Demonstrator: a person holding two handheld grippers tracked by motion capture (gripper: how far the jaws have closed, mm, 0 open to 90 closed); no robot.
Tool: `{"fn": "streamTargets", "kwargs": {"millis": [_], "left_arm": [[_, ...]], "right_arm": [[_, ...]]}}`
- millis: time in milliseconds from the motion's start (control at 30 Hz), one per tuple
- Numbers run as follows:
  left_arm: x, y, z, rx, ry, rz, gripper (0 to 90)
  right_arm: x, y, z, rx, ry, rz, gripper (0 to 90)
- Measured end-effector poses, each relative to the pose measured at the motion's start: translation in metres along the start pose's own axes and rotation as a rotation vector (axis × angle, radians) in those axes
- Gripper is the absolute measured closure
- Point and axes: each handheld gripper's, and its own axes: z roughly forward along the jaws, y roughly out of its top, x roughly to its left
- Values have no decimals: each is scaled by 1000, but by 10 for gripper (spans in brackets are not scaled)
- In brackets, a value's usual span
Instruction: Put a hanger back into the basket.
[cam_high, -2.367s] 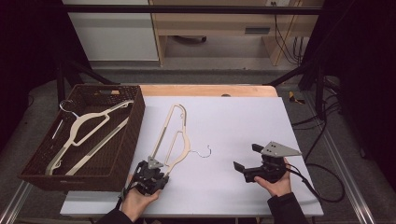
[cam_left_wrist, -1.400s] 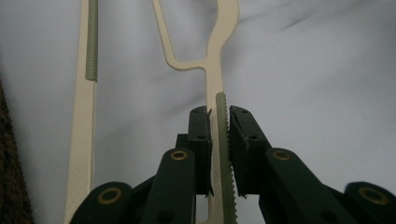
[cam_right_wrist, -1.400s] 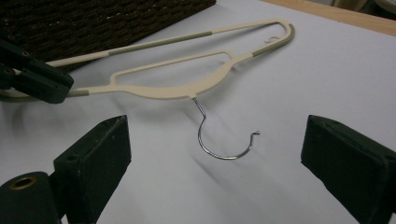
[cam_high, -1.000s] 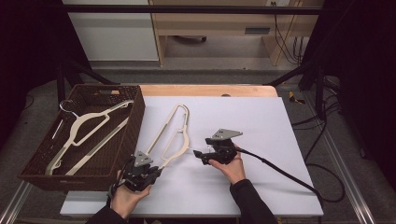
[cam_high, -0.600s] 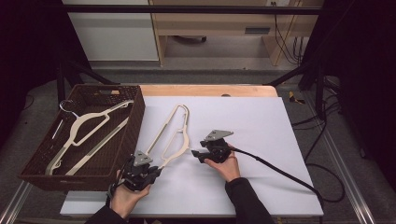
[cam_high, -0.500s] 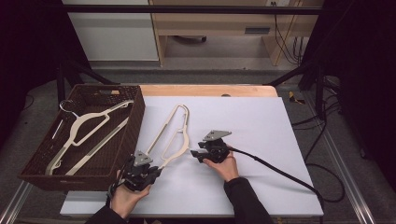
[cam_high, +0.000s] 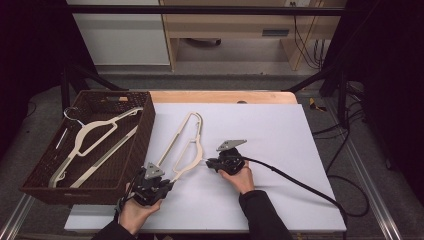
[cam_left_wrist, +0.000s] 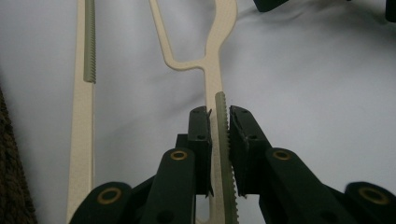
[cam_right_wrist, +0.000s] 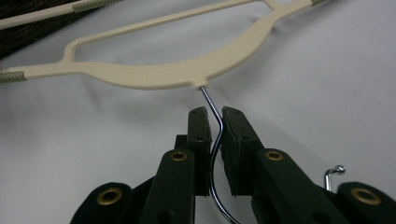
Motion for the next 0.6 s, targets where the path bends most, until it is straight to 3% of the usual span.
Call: {"fn": "streamTargets", "kwargs": {"millis": [233, 500, 600], "left_arm": [[-2, -2, 1, 11, -6, 9, 788], [-9, -5, 10, 41, -8, 67, 777], [-11, -3, 7, 9, 9, 85, 734]], "right_arm": [[2, 2, -4, -7, 0, 17, 831], [5, 7, -13, -28, -17, 42, 848], [6, 7, -14, -22, -30, 39, 849]]}}
